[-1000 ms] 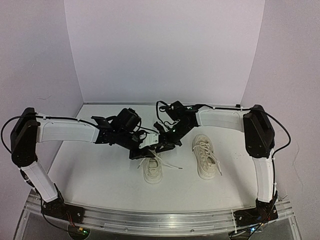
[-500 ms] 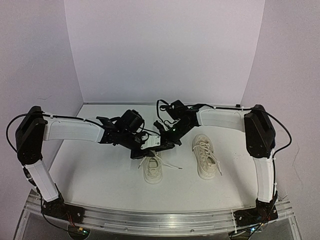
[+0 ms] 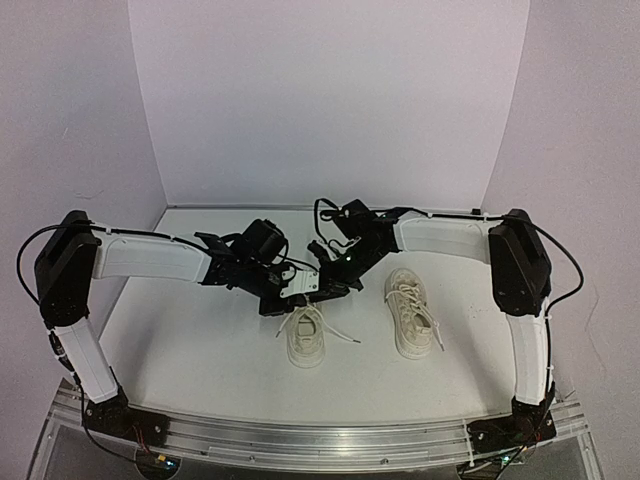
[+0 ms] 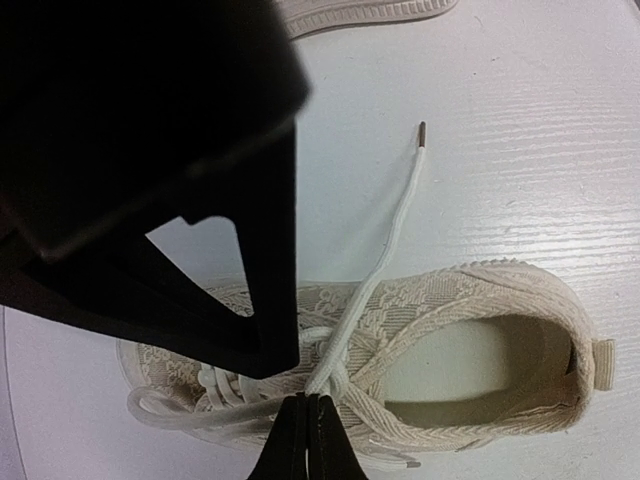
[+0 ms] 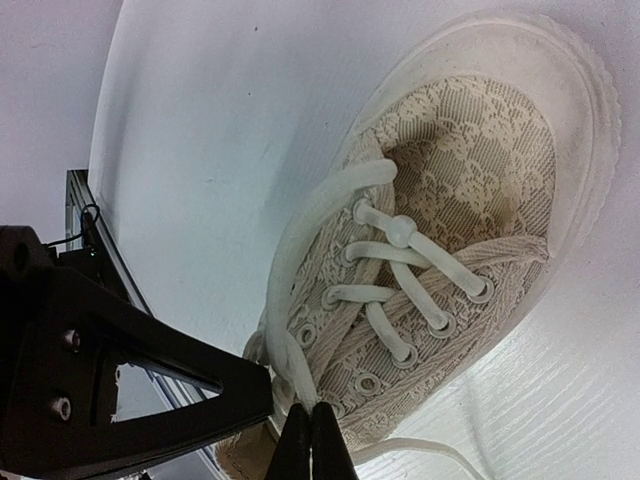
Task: Tie the shoes
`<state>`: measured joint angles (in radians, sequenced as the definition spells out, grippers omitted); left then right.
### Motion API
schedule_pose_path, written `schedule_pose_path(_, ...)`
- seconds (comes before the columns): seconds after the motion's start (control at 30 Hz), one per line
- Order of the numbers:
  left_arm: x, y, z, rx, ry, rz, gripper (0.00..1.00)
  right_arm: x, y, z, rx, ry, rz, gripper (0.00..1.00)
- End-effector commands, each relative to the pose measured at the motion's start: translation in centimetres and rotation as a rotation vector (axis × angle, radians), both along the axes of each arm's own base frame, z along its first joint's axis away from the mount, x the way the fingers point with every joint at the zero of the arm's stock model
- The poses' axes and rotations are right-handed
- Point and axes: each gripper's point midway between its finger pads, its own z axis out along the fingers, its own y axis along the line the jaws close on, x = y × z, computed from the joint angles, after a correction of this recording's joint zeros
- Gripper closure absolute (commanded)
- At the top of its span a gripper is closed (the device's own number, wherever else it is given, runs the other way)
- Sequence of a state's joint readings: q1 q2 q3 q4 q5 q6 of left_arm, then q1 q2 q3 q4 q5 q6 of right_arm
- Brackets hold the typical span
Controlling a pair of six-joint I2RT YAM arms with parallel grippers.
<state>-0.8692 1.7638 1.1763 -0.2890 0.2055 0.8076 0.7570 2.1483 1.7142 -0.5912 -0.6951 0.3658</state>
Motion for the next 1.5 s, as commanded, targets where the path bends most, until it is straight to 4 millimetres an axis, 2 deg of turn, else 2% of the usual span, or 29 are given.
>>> schedule_pose_path(0.0,0.7,-0.9,2.4,-0.070,-0.007,0.023,1.00,0.1,0.3,3.1,0.059,-0.041,0.003,1.00)
schedule_pose_path(0.13,0.7,-1.2,2.5,-0.097,0.027,0.056,1.00,0.2,0.4,3.3,0.066,-0.043,-0.001,1.00)
schedule_pose_path(0.37,1.7,-0.8,0.8,-0.107,0.074,0.177,1.00,0.1,0.5,3.7,0.080,-0.037,-0.010,1.00)
schedule_pose_path(0.5,2.1,-1.0,0.6,-0.138,0.097,0.223,1.00,-0.1,0.5,3.9,0.094,-0.030,-0.014,1.00)
schedule_pose_path(0.93,0.5,-0.4,-0.9,-0.180,0.192,0.268,1.00,0.3,0.2,4.5,0.122,-0.029,-0.068,1.00)
schedule_pose_path(1.1,0.5,-0.4,-1.5,-0.177,0.210,0.293,1.00,0.4,0.4,5.2,0.159,-0.036,-0.070,1.00)
schedule_pose_path(1.23,1.0,-0.8,-1.3,-0.215,0.236,0.342,1.00,0.0,0.8,5.8,0.202,-0.019,-0.060,1.00)
schedule_pose_path(1.47,1.8,-1.5,-1.2,-0.322,0.310,0.441,1.00,-1.1,1.2,5.6,0.254,0.038,-0.038,1.00)
